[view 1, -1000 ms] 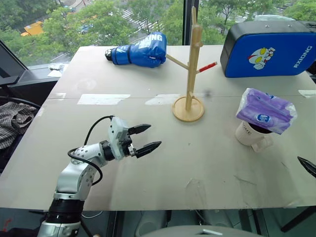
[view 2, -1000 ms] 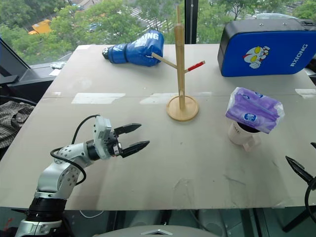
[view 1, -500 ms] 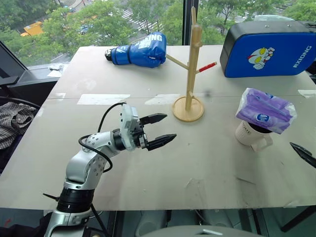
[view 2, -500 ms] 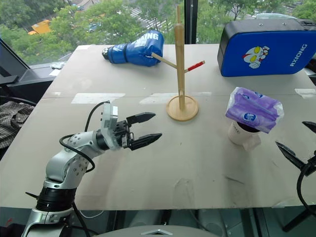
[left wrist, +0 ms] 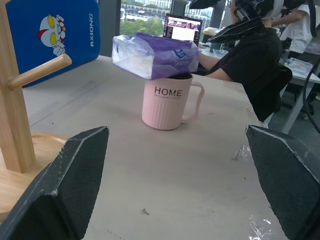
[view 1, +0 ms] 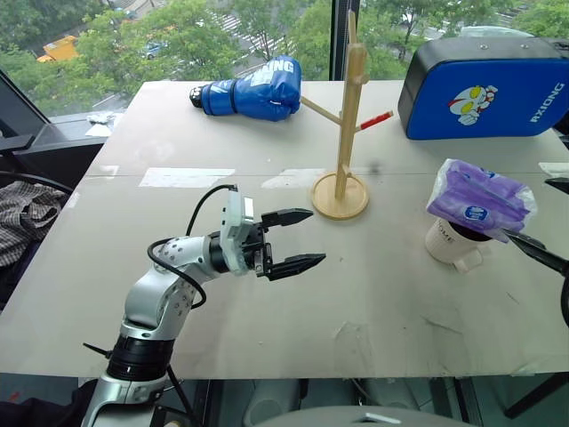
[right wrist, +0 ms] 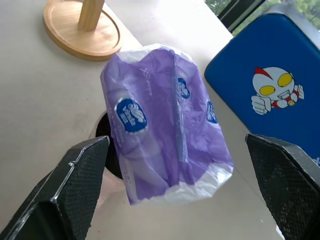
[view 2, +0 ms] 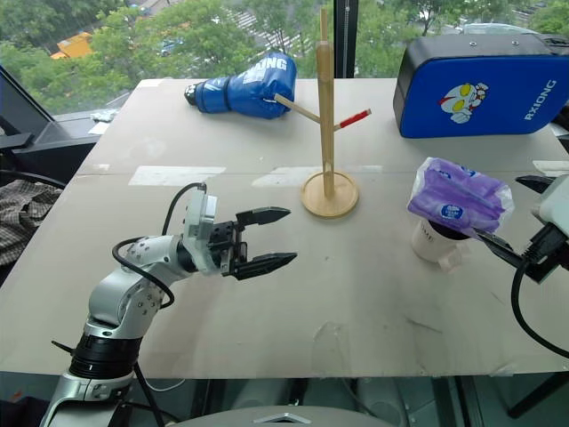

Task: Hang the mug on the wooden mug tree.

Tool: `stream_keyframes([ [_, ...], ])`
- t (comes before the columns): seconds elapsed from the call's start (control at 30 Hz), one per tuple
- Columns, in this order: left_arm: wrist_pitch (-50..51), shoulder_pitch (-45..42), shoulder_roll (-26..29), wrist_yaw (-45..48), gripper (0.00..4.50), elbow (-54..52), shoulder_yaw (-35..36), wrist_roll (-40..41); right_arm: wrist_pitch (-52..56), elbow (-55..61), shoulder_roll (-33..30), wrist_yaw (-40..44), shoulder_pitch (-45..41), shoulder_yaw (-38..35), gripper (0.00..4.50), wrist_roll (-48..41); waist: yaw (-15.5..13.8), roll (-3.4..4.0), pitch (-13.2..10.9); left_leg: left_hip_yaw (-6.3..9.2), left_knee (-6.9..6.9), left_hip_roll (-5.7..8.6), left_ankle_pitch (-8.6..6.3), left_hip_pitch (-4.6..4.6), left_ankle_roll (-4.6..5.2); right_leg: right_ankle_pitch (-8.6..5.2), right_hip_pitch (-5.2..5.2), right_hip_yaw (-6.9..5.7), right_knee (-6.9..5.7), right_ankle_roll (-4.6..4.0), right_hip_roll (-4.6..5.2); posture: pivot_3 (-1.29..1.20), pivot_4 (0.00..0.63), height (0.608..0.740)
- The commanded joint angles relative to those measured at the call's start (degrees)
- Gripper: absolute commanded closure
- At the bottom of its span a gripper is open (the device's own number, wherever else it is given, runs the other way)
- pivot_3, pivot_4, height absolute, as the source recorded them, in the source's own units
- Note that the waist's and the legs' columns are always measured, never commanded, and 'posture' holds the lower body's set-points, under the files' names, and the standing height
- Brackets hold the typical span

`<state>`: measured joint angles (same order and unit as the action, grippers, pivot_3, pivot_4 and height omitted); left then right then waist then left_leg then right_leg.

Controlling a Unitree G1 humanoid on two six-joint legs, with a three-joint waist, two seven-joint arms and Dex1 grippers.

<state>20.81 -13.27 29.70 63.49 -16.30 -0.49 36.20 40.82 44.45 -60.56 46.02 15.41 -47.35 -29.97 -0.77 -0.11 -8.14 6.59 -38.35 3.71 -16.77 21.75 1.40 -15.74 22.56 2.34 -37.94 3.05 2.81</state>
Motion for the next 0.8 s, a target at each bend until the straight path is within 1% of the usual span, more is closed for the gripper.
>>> stream_keyframes([
  [0.03, -1.0, 0.2, 0.2, -0.1, 0.0, -2.9, 1.1, 1.3, 0.2, -0.2, -1.4, -0.4, -2.3, 1.2, 0.07, 1.2, 0.0, 0.0, 0.0, 0.0, 0.0, 0.0, 0.0, 0.0, 0.0, 0.0, 0.0, 0.0, 0.0, 0.0, 0.0, 0.0, 0.15, 0.74],
  [0.33, -0.8, 3.0, 0.5, 1.2, 0.0, -6.1, 2.3, 5.0, 1.9, -1.1, -2.6, -0.4, -4.9, 6.8, 0.07, 4.0, 0.0, 0.0, 0.0, 0.01, 0.0, -0.01, 0.0, -0.01, 0.0, 0.0, 0.0, 0.0, -0.01, 0.0, 0.0, 0.0, 0.15, 0.74],
  [0.53, -1.7, 5.1, 0.9, 1.6, 0.0, -6.9, 2.4, 5.1, 2.1, -1.7, -3.7, 1.4, -5.6, 8.7, 0.07, 4.9, 0.0, 0.0, 0.0, 0.0, 0.0, -0.01, 0.0, 0.0, 0.0, 0.0, 0.01, 0.0, 0.01, 0.0, 0.0, 0.0, 0.15, 0.74],
  [0.63, -2.6, 5.9, 0.8, 1.6, 0.0, -6.7, 2.4, 4.7, 1.1, -2.4, -4.1, 2.0, -5.1, 9.8, 0.07, 7.0, 0.0, 0.0, 0.0, 0.02, 0.01, -0.01, 0.0, 0.0, 0.0, 0.0, 0.01, -0.01, 0.0, 0.0, 0.0, 0.0, 0.15, 0.74],
  [0.8, -4.0, 8.1, 0.8, 1.4, 0.0, -7.7, 2.0, 4.4, -2.8, -4.7, -5.4, 2.6, -4.5, 13.8, 0.07, 12.4, 0.0, 0.0, 0.0, 0.0, 0.01, -0.01, 0.0, 0.0, 0.0, 0.0, 0.01, 0.0, 0.02, 0.0, 0.01, 0.0, 0.15, 0.74],
])
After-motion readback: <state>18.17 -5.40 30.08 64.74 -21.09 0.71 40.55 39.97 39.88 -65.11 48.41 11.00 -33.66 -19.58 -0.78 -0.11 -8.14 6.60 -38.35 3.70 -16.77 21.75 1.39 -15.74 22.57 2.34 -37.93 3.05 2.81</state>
